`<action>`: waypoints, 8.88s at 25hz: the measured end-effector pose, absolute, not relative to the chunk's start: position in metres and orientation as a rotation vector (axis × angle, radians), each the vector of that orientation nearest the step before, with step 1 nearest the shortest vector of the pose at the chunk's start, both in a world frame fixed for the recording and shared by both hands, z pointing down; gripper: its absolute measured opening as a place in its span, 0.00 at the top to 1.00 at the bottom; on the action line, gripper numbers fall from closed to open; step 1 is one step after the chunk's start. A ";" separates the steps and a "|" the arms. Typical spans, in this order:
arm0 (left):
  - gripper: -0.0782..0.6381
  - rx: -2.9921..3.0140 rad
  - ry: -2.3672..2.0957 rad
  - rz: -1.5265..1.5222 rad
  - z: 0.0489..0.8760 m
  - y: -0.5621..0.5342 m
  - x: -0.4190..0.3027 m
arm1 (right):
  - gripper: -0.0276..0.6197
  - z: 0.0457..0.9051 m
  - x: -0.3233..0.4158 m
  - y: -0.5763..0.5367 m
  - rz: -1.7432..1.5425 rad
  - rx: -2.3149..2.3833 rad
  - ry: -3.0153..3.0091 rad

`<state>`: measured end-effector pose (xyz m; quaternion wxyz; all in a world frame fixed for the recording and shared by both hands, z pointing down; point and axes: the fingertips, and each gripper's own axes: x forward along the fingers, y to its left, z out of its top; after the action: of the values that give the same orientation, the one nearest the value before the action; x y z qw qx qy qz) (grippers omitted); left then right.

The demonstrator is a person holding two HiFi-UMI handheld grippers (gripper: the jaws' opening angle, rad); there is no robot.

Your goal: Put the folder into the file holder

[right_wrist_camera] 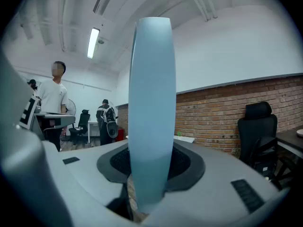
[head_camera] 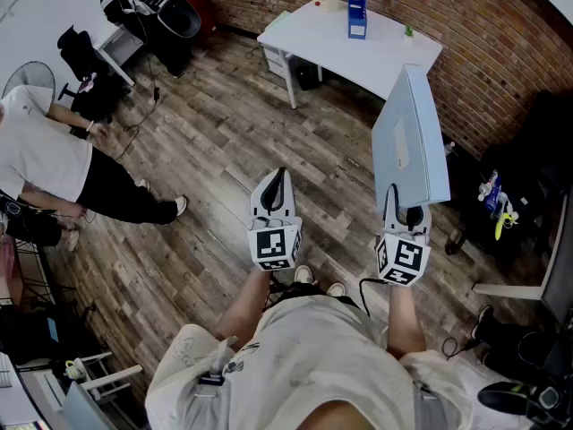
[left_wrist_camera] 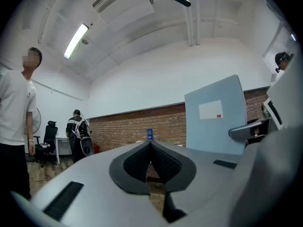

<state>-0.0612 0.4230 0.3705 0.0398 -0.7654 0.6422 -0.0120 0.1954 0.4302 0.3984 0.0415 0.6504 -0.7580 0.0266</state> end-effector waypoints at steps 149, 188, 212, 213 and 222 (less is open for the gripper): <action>0.87 -2.640 1.716 -0.066 0.432 -0.312 -0.037 | 0.69 0.441 0.225 -0.245 0.075 2.270 -2.004; 0.87 -2.558 1.859 -0.069 0.443 -0.313 -0.061 | 0.69 0.282 0.168 -0.294 -0.414 2.206 -2.401; 0.87 -2.602 1.932 -0.168 0.478 -0.317 -0.085 | 0.69 0.413 0.137 -0.362 -0.085 2.112 -2.254; 0.87 -2.605 1.934 -0.168 0.479 -0.317 -0.084 | 0.69 0.418 0.136 -0.364 -0.078 2.107 -2.243; 0.87 -2.596 1.950 -0.161 0.473 -0.309 -0.096 | 0.69 0.452 0.130 -0.369 0.035 2.064 -2.161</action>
<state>-0.0958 -0.3089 0.4733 -0.0547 -0.7975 0.5988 -0.0495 0.1300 -0.3693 0.4522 0.0766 0.6886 -0.7210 0.0117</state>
